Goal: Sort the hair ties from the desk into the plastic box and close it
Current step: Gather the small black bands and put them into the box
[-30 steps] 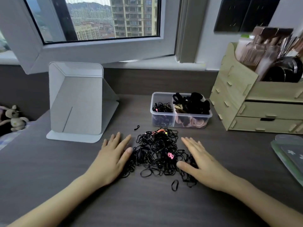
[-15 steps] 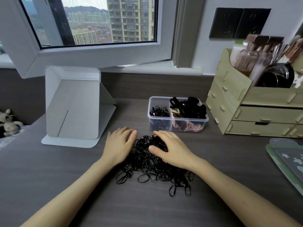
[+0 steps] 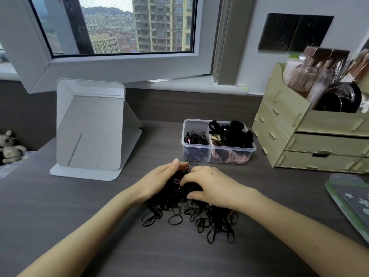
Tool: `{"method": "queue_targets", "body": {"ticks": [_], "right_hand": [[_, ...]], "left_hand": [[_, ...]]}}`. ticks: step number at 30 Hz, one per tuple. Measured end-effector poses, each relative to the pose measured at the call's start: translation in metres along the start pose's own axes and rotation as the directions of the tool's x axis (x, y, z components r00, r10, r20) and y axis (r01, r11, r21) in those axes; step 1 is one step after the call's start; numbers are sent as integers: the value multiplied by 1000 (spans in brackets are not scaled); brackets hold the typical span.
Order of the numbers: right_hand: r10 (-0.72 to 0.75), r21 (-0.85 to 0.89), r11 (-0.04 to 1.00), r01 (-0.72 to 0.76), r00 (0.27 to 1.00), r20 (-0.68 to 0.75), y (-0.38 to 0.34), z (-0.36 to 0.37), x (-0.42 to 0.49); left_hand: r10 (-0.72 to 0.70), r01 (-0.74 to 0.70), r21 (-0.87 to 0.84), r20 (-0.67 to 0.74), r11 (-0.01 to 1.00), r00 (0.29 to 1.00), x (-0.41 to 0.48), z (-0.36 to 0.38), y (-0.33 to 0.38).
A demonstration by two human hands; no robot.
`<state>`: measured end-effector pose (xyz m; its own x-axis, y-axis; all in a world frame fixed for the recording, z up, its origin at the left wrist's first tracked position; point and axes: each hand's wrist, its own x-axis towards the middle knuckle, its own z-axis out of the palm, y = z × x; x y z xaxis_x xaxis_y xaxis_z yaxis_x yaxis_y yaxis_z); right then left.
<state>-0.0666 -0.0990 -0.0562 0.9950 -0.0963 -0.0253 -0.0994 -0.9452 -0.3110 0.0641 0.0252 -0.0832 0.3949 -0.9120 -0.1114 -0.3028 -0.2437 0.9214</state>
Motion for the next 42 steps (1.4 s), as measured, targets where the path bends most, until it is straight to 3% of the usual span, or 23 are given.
{"method": "queue_targets", "body": {"ticks": [6, 13, 20, 26, 28, 31, 33, 35, 36, 38, 40, 42], "right_hand": [[3, 132, 991, 7, 997, -72, 0, -33, 3], [107, 212, 975, -65, 976, -191, 11, -96, 20], [334, 154, 940, -305, 917, -220, 45, -115, 79], [502, 76, 862, -501, 865, 10, 52, -85, 122], [516, 61, 854, -516, 856, 19, 51, -84, 121], [505, 60, 863, -501, 857, -101, 45, -95, 105], [473, 119, 881, -458, 857, -203, 42, -102, 85], [392, 128, 919, -372, 893, -219, 35, -107, 54], [333, 87, 942, -323, 929, -159, 31, -107, 36], [249, -28, 968, -248, 963, 98, 26, -101, -1], [248, -145, 967, -210, 910, 333, 24, -80, -33], [259, -201, 961, -189, 868, 424, 26, -54, -55]], "left_hand": [[-21, 20, -98, -8, 995, 1000, 5, -14, 12], [-33, 35, 30, -79, 999, 996, 10, -31, 16], [-44, 53, 79, -107, 995, 993, 15, -33, 11], [-41, 62, 274, -82, 960, 996, 18, -30, 10], [-42, 69, 349, -85, 934, 996, 18, -31, 10], [-27, 72, 440, -107, 895, 994, 17, -32, 9], [-11, 65, 479, -115, 876, 993, 15, -32, 8], [-14, 42, 526, -56, 849, 998, 12, -35, 8], [-33, 19, 574, 14, 819, 999, 9, -37, 8], [-89, -72, 678, 200, 731, 976, 2, -42, 11], [-128, -170, 732, 333, 660, 934, -5, -45, 13], [-143, -218, 770, 371, 600, 917, -8, -45, 12]]}}
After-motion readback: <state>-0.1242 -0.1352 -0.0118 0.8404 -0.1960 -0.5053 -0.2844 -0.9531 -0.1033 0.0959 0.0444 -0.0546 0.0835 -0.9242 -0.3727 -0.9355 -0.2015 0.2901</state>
